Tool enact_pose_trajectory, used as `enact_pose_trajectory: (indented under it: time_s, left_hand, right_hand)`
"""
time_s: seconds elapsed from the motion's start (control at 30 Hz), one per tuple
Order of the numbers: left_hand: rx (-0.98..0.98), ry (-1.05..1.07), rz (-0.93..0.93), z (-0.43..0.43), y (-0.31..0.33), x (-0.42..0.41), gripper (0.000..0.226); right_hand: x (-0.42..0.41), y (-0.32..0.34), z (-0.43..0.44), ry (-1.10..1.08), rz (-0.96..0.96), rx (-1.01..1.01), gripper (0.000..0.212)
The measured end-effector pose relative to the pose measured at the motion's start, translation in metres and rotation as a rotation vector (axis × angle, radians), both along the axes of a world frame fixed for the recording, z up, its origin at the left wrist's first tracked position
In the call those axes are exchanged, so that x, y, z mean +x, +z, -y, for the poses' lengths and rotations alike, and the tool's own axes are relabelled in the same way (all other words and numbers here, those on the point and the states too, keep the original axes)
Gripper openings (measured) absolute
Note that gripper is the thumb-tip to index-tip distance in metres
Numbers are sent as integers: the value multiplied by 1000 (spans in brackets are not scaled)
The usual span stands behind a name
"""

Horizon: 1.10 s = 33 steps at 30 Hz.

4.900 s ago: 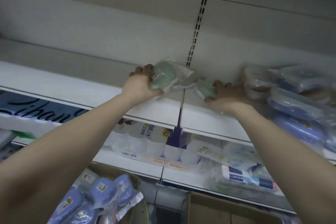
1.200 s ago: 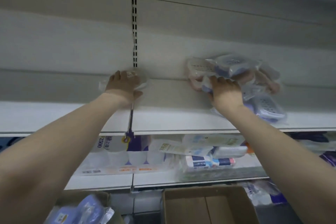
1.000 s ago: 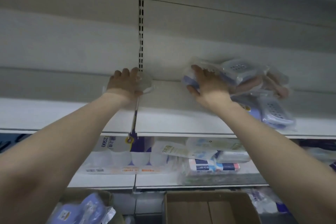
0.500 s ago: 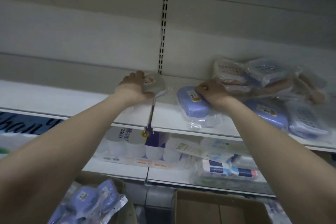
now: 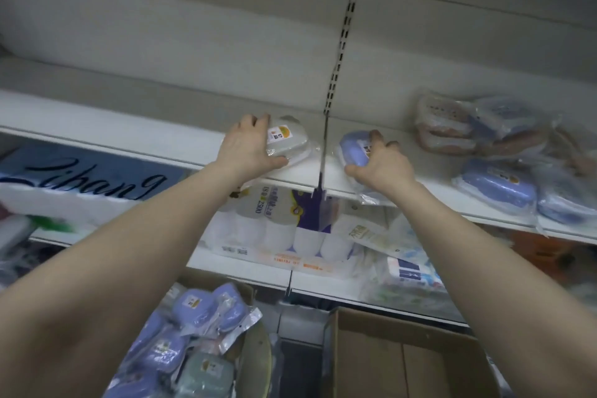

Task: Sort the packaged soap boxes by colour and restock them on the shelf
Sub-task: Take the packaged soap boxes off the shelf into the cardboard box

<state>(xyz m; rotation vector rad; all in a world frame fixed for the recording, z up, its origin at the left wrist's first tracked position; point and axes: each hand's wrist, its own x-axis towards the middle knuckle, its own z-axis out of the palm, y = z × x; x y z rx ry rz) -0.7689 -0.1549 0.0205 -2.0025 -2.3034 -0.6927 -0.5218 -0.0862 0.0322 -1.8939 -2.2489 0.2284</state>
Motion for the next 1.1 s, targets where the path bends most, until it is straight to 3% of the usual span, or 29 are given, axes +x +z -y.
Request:
enact_pose_trajectory:
  time_s: [0.27,0.47,0.63,0.87,0.97,1.1]
  left_hand:
    - [50,102,129,103,-18,-69,88]
    - [50,285,236,202,-79,-147,92]
    - [-134,409,287,292,-169,-184,91]
    - [-507,316,301,398,-303,-160,86]
    - [-590,216,251,415,-341,-142,86]
    - [-552,110,201,405,-378,-134,93]
  right_hand:
    - [-77,-6,95,208,-83,194,93]
    - [-142,-78,165,387,-187,248,96]
    - [-179,-175,227,521,-128,2,97]
    - [-175,-314,288,541,238,-476,93]
    - [-176,-349,291,588,321,-495,90]
    - [-189,-382,280,687,315,-408,84]
